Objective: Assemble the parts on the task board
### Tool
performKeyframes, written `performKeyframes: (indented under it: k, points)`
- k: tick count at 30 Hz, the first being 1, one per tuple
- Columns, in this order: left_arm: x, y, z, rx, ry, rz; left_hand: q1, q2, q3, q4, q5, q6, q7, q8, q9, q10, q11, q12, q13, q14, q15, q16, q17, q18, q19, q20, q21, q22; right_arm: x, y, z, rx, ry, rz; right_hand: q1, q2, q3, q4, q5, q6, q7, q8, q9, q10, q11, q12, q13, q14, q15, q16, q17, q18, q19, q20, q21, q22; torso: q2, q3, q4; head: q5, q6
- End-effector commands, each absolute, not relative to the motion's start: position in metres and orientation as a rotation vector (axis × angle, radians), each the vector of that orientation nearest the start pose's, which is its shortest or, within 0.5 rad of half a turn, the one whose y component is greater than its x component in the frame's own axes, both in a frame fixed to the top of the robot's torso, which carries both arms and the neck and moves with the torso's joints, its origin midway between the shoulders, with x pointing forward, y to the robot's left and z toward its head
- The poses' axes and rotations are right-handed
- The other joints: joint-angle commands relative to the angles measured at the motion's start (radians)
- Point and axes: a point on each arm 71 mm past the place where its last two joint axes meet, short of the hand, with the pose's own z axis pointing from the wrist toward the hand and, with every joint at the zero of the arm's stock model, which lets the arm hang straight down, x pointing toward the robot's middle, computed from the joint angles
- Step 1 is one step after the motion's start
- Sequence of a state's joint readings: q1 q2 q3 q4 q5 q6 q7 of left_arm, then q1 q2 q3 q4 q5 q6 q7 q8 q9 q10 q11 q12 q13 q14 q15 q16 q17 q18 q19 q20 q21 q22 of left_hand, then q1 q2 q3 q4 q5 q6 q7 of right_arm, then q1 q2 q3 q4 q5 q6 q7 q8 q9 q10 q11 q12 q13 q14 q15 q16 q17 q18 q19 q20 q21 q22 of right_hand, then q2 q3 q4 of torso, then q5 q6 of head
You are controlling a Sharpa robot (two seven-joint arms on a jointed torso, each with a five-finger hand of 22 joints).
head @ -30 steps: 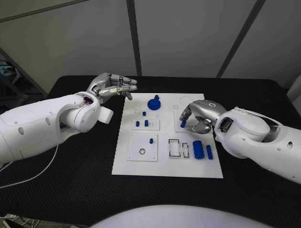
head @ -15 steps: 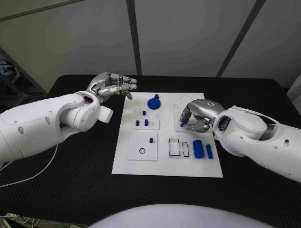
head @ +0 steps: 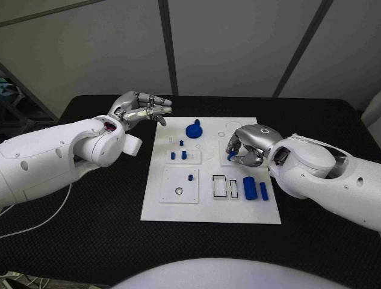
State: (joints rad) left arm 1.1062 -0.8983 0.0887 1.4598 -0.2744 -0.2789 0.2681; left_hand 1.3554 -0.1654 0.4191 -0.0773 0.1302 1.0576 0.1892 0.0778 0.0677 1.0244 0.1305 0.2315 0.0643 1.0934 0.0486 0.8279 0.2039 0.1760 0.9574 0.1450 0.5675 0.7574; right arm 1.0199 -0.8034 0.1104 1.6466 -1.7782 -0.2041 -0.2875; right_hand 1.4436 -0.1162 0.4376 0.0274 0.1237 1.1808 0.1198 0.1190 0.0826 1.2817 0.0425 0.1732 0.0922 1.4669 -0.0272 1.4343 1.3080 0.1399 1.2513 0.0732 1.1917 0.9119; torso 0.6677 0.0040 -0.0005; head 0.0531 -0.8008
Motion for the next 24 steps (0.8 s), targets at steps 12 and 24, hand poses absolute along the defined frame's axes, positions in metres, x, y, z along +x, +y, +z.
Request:
performKeyframes:
  k: [12, 24]
  points:
    - [0.499, 0.253, -0.184, -0.966, 1.494, -1.378, 0.0, 0.012, 0.002, -0.005, -0.003, 0.004, 0.001, -0.001, -0.001, -0.007, -0.001, 0.006, -0.001, 0.006, 0.0, -0.008, -0.002, 0.004, 0.002, 0.003, -0.005, -0.002, 0.412, -0.121, -0.151, -0.307, 1.469, 0.745, 0.014, 0.013, 0.011, -0.009, 0.022, 0.007, -0.001, 0.006, 0.017, 0.009, 0.002, -0.016, 0.002, 0.059, -0.005, 0.007, 0.021, -0.017, 0.009, 0.0, 0.013, 0.01, -0.001, -0.001, 0.0008, 0.005, 0.005]
    - [0.5, 0.245, -0.185, -0.962, 1.501, -1.399, 0.0, 0.012, 0.002, -0.005, -0.003, 0.004, 0.001, -0.001, -0.001, -0.007, -0.001, 0.006, -0.001, 0.006, 0.0, -0.008, -0.002, 0.004, 0.002, 0.003, -0.005, -0.002, 0.395, -0.062, -0.171, -0.341, 1.559, 0.938, 0.012, 0.011, 0.011, -0.01, 0.025, 0.006, 0.001, 0.004, 0.016, 0.008, 0.004, -0.02, 0.002, 0.058, -0.004, 0.005, 0.017, -0.016, 0.006, 0.0, 0.01, 0.004, 0.0, -0.0009, 0.0043, 0.025, -0.003]
